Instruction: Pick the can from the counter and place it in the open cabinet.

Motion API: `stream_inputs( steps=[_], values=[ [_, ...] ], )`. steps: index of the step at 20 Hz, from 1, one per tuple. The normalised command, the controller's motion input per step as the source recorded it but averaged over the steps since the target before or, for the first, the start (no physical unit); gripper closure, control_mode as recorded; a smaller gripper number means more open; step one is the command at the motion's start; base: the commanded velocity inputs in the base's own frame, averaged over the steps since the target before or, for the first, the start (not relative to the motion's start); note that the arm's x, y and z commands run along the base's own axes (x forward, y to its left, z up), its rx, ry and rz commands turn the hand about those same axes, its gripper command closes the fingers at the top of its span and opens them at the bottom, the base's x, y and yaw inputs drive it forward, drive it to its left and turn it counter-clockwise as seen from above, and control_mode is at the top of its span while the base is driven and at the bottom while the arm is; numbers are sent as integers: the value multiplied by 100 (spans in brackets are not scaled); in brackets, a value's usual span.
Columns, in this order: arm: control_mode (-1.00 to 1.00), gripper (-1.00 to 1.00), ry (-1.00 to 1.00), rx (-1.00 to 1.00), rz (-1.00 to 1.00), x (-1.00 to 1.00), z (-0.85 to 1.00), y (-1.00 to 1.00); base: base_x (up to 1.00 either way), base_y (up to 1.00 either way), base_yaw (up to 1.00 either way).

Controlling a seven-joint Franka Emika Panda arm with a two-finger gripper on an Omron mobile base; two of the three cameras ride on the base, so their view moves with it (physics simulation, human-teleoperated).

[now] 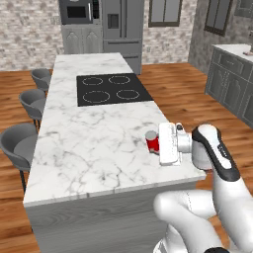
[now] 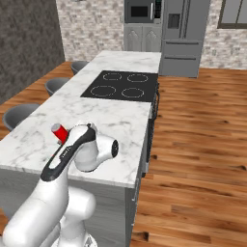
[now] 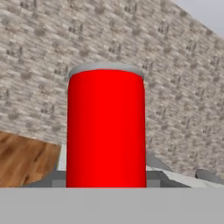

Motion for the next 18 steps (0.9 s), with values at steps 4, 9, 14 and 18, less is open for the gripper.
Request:
stream_inputs(
  steps=[4, 9, 14, 18],
  values=[
    [-100, 100, -6, 2, 0, -48, 66, -12, 0, 0, 0],
    [-100, 100, -6, 2, 0, -55, 64, -11, 0, 0, 0],
    [-100, 100, -7, 2, 0, -56, 62, -9, 0, 0, 0],
    [-100, 100, -8, 3, 0, -59, 60, -13, 0, 0, 0]
  ],
)
